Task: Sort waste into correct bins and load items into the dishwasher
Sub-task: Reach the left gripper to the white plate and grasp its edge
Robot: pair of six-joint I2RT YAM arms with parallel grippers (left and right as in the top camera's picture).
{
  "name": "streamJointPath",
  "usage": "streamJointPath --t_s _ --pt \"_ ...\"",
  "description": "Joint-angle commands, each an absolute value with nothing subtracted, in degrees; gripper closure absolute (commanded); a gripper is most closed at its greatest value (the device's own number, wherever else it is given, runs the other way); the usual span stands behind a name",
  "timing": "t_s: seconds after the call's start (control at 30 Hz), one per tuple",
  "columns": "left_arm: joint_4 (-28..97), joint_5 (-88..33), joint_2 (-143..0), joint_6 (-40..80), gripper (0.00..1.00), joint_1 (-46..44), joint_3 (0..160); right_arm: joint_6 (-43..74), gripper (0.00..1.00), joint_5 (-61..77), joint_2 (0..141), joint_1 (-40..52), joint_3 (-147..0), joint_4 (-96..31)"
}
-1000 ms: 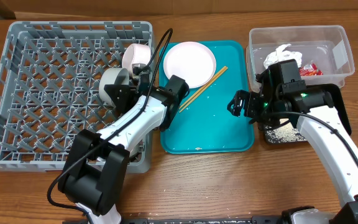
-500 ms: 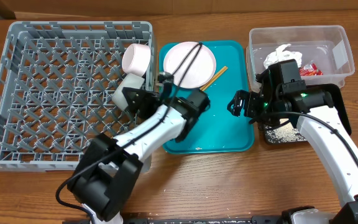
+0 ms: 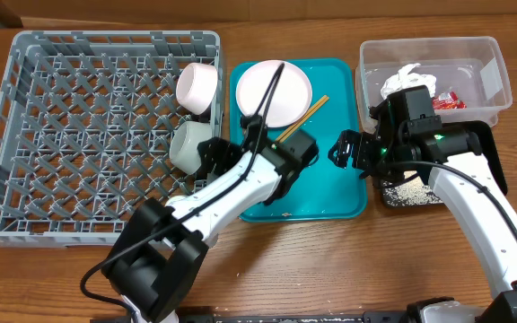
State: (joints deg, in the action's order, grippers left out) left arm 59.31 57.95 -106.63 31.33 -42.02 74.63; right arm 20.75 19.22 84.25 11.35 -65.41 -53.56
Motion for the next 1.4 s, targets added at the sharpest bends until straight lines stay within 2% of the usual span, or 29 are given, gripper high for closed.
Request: streamJointPath --t_s 0.0,0.13,0.4,0.63,0.77,1.03,1.07,1.1,1.3,1.37 --pt "60.23 46.15 -102.74 28.69 0.18 -42.22 86.32 20.56 0.0 18.9 83.26 11.6 -66.83 -53.25" --pt "57.54 32.08 -102.61 20.1 0.18 -41.45 92.99 20.56 0.0 18.9 83.26 11.6 -66.83 -53.25" --pt "47.59 10.79 -105.56 1.98 0.27 -36.1 93.36 20.56 0.0 18.9 83.26 11.62 -66.83 -53.25" --pt "47.11 1.54 -111.0 -9.13 0.28 -31.29 93.36 20.56 0.0 18.9 83.26 11.62 -66.83 -53.25" --pt "46.19 0.4 -114.41 -12.93 0.28 -30.0 93.38 20.56 0.0 18.87 83.26 11.62 -66.83 -53.25" --pt "38.65 0.36 -120.57 -12.14 0.3 -28.84 93.38 20.56 0.0 18.87 83.26 11.62 -66.83 -53.25" --pt "38.3 0.38 -120.66 -11.7 0.31 -28.84 93.38 20.56 0.0 18.9 83.26 11.6 -66.83 -53.25" --pt "37.85 0.51 -120.9 -10.13 0.36 -28.82 93.38 20.56 0.0 18.9 83.26 11.62 -66.83 -53.25" --pt "37.43 4.91 -120.86 16.51 0.37 -26.22 96.12 20.56 0.0 18.87 83.26 11.62 -66.83 -53.25" --pt "37.43 4.82 -120.86 24.82 0.43 -24.75 96.92 20.56 0.0 18.9 83.26 11.62 -66.83 -53.25"
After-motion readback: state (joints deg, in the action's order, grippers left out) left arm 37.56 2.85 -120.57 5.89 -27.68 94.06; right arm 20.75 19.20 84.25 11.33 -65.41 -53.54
